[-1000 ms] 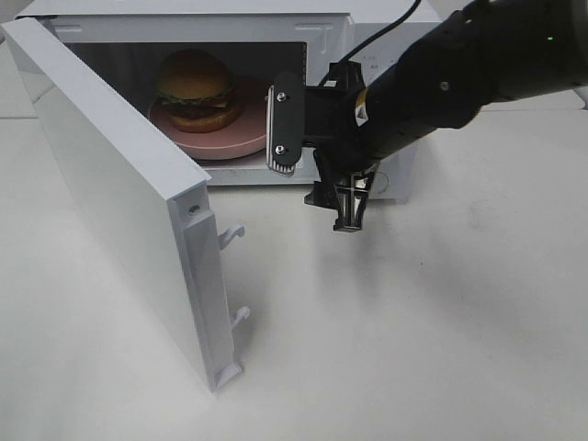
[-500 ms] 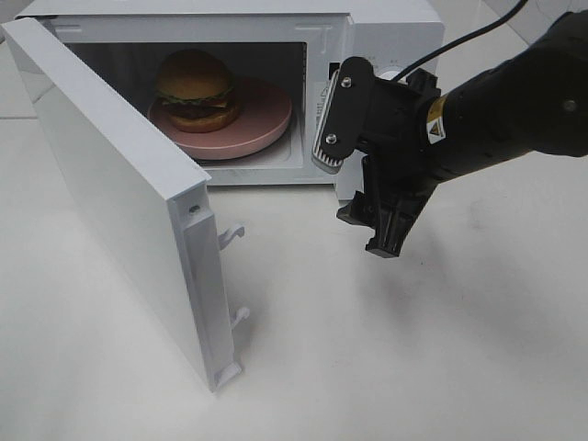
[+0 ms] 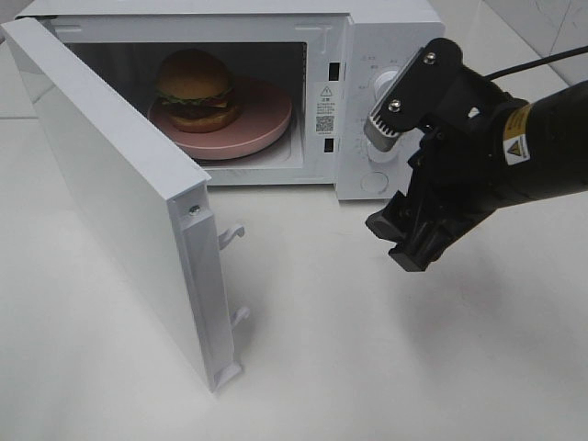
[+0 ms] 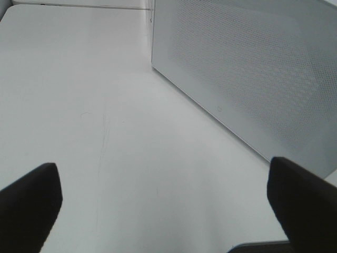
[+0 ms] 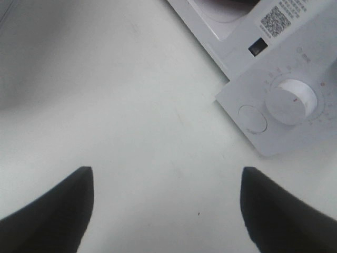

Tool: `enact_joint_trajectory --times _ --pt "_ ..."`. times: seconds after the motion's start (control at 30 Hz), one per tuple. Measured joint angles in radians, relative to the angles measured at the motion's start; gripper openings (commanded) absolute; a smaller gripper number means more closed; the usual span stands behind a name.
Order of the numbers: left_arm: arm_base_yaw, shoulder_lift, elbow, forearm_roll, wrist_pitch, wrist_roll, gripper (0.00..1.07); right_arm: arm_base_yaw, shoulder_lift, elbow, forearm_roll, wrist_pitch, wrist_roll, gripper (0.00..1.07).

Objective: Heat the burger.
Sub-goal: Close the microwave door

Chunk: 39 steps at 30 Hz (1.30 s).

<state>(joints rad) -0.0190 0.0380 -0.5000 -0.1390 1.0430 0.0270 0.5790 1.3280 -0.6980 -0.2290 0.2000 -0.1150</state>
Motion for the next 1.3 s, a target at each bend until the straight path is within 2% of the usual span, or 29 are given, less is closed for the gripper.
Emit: enact_joint_trajectory --times 0.23,0.43,0.77,0.83,1.3 --pt "0.0 0.0 0.0 0.0 0.0 0.0 0.98 0.0 -0.094 0.009 0.001 0.131 0.15 0.75" --pt "0.0 0.0 0.0 0.0 0.0 0.0 0.98 0.0 -0.193 0.01 0.001 0.358 0.257 0.75" --pt "0.0 0.0 0.0 0.0 0.0 0.0 0.98 0.0 -0.34 0.01 0.001 0.578 0.301 0.75" --pt "0.0 0.0 0.0 0.0 0.0 0.0 0.98 0.0 -0.422 0.01 0.001 0.658 0.306 0.75" --pt "0.0 0.0 0.0 0.0 0.0 0.0 0.98 0.0 -0.681 0.01 0.05 0.936 0.307 0.75"
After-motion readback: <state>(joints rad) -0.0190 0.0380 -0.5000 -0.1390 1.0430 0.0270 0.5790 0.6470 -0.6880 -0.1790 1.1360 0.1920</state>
